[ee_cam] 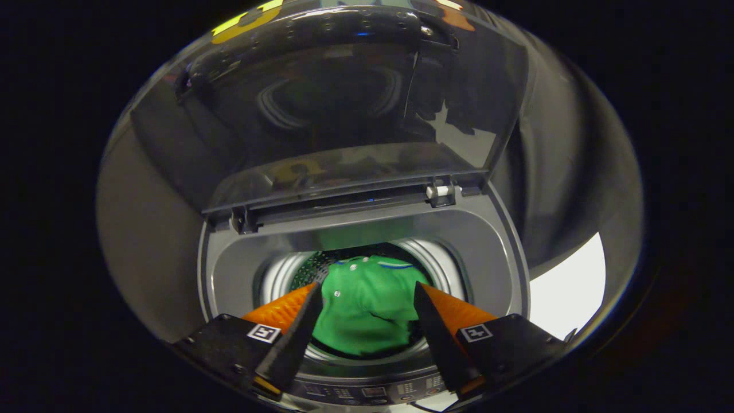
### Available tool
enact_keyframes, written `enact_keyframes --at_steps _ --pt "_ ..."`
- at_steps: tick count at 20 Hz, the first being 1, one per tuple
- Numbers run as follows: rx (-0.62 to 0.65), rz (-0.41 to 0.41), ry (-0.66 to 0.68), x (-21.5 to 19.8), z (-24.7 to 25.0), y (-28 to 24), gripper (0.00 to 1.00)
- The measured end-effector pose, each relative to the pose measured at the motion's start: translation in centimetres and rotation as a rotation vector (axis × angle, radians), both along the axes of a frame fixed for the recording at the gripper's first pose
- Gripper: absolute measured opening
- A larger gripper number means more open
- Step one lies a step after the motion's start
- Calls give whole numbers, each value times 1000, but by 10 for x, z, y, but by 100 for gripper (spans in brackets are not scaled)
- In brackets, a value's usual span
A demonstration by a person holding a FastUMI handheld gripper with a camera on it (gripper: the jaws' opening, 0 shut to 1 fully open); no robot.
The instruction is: Put the clothes into the washing machine and then close the washing machine lid.
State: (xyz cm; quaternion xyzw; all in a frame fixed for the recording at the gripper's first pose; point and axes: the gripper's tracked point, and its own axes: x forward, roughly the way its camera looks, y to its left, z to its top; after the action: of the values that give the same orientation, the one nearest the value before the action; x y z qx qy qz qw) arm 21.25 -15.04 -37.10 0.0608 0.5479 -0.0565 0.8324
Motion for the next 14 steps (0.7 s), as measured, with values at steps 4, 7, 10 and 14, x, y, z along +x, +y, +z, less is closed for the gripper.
enact_keyframes --at_steps 4,7,10,14 --pt "18 3 -35 -3 6 3 97" --pt "29 16 -78 -3 22 0 97" --pt "15 43 -107 -12 42 -7 97" --pt "34 19 -180 -9 78 -17 97"
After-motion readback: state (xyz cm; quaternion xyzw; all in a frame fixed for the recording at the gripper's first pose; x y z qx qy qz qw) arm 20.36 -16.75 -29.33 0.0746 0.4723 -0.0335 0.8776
